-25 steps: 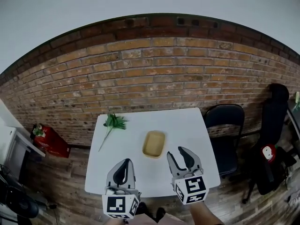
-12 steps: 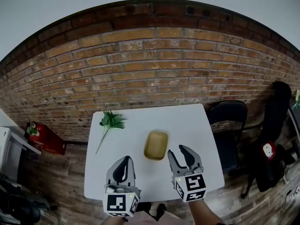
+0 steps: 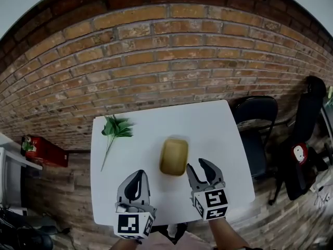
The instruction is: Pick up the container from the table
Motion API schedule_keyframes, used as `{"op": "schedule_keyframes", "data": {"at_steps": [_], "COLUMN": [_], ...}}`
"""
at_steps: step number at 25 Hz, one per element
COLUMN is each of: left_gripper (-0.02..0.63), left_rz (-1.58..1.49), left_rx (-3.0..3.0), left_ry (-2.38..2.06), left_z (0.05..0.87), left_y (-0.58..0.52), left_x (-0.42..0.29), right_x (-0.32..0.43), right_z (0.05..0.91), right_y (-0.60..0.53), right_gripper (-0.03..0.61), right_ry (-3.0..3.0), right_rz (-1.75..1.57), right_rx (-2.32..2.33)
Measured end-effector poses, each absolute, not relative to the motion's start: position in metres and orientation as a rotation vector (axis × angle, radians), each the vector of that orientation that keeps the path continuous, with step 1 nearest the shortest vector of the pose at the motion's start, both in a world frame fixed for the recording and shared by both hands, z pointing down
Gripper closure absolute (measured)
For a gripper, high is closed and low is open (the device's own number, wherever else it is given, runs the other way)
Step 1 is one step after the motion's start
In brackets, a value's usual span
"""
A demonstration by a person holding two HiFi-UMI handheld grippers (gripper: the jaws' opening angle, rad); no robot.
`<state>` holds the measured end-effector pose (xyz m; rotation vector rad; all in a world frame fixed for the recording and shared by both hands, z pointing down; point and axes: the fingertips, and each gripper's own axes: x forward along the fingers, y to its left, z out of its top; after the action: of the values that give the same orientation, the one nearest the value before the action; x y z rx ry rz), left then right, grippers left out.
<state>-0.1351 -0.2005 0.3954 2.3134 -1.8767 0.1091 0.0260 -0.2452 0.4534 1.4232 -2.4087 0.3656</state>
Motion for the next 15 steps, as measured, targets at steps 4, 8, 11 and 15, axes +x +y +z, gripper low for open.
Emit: {"op": "schedule_keyframes", "data": {"at_steps": [4,8,11,15], "left_gripper": [0.606,0.606,0.606,0.606], "left_rz": [0.15,0.196,0.22,0.249], "left_rx": [2.301,2.283,2.271,2.262], "left_ry": [-1.831,-1.802,-1.784,-1.762], "left_z": [0.413,0.431,0.443,0.456], "left_y": [-0.211,-0.22,-0.228,-0.239], "left_x": [-0.136,-0.142,-0.146,-0.151], "right_x": [0.023,0.019,0.019,0.016], "right_z": [0.48,0.506,0.524,0.544], "right_y": [-0.25,-0.254,-0.258,-0.261], "right_gripper": [0.411,0.41,0.41,0.41], "right_ry": [-2.36,-2.311,-2.279,-2.241], "right_rz": [0.435,0.497,0.535,0.586], "right_rx": [1.417,1.405,1.407,1.402]}}
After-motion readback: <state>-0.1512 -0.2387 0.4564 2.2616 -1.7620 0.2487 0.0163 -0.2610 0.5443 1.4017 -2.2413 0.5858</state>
